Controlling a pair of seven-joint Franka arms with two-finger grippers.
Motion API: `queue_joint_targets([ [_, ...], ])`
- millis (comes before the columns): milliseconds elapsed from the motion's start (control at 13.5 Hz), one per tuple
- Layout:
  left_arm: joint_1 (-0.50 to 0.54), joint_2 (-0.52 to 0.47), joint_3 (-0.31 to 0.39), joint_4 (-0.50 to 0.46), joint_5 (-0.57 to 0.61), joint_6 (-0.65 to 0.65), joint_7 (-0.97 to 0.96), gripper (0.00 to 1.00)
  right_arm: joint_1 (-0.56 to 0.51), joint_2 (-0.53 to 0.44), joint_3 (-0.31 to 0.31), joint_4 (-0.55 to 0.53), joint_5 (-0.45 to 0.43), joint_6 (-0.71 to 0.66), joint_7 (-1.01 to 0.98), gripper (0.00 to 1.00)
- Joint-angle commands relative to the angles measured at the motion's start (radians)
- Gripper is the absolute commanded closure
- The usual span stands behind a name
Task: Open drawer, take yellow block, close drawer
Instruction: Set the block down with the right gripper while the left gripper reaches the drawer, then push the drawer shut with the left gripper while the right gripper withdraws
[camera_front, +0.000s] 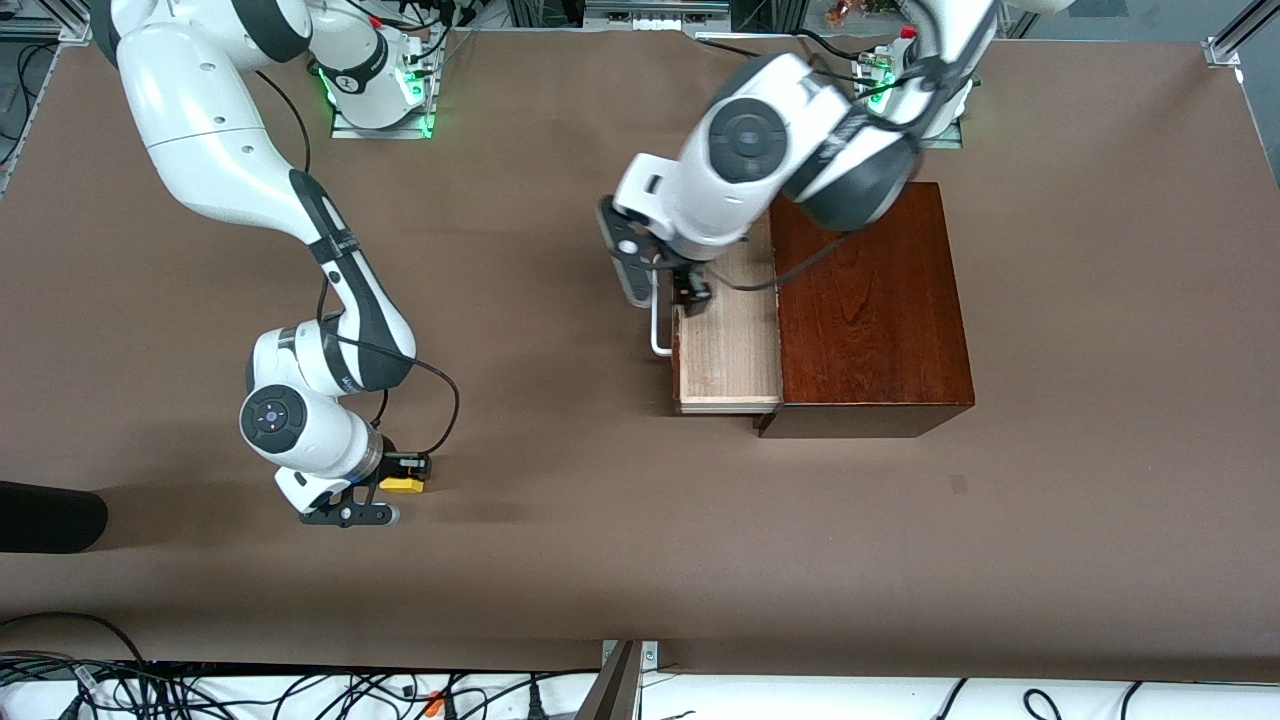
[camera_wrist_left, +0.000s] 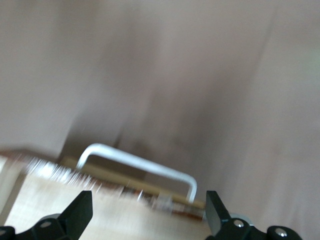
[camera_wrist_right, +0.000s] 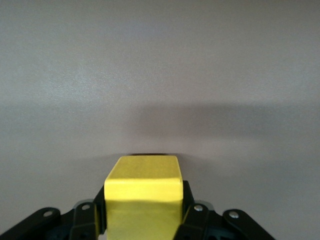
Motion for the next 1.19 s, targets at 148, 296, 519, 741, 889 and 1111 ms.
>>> queue_joint_targets([
  [148, -0.094, 0.100, 0.010, 0.036, 0.130, 0.112, 0.182, 0.00, 0.003, -0.017, 0.008, 0.010, -0.030, -0.005, -0.014, 0.00],
  [296, -0.114, 0.123, 0.010, 0.031, 0.151, 0.121, 0.183, 0.00, -0.004, -0.060, 0.009, 0.009, -0.020, -0.072, -0.015, 0.00],
  [519, -0.121, 0.161, 0.009, 0.025, 0.151, 0.121, 0.185, 0.00, -0.006, -0.145, 0.009, 0.009, -0.018, -0.222, -0.015, 0.00],
  [741, -0.121, 0.172, 0.010, 0.017, 0.154, 0.118, 0.220, 0.00, -0.007, -0.231, 0.006, 0.009, -0.012, -0.380, -0.079, 0.00],
  [889, -0.118, 0.172, 0.012, -0.003, 0.163, 0.111, 0.248, 0.00, -0.056, -0.303, 0.006, 0.007, 0.060, -0.483, -0.101, 0.00],
  [1111, -0.111, 0.171, 0.012, -0.020, 0.200, 0.071, 0.246, 0.00, -0.061, -0.432, -0.030, -0.033, 0.065, -0.580, -0.132, 0.00],
])
